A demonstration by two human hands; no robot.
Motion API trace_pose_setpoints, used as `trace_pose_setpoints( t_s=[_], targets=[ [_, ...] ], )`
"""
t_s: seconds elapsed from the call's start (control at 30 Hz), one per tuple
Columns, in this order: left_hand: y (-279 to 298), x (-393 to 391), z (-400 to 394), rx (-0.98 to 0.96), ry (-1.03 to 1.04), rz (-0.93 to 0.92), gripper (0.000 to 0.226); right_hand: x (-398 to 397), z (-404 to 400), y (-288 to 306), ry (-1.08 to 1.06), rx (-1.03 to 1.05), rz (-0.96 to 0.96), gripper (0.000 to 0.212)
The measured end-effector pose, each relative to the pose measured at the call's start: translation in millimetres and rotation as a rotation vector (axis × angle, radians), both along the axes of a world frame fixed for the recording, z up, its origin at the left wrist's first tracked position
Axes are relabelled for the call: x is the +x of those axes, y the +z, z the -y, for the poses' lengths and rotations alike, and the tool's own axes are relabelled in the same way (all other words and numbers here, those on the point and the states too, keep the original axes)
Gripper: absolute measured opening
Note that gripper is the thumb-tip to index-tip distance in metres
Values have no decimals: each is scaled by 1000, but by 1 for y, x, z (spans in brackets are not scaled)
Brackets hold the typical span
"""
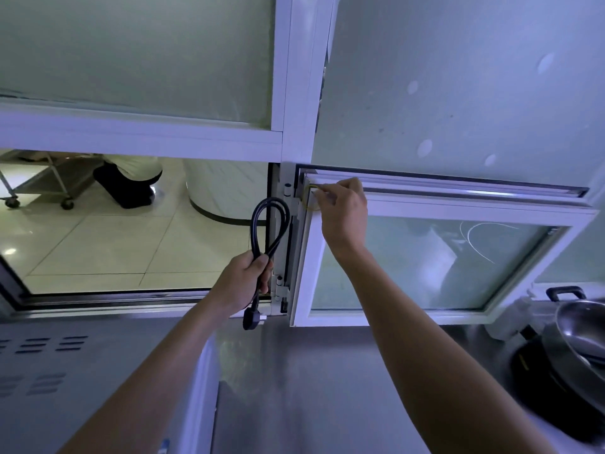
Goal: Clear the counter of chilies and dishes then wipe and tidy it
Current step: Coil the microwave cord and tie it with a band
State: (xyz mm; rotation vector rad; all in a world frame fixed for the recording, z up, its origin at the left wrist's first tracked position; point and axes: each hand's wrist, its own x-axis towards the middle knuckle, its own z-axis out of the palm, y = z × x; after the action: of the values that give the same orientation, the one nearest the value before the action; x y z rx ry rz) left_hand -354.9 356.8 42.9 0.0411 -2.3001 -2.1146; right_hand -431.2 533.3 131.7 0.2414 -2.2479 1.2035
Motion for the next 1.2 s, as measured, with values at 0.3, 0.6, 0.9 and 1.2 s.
trace_pose_setpoints(
  t_s=[0.3,0.6,0.9,1.2],
  targets=[
    [4,0,-8,-15,-10,12,28,-5,1,0,-37,104,-71,17],
    [-6,34,-8,-65,3,-18,29,43,1,-17,69,-265,55,15],
    [-76,92,-18,-235,-51,74,27,124,-39,-99,112,-543,423,16],
    [-94,114,-20,-307,5,102,32,179,-68,-136,231,-855,636,14]
  ],
)
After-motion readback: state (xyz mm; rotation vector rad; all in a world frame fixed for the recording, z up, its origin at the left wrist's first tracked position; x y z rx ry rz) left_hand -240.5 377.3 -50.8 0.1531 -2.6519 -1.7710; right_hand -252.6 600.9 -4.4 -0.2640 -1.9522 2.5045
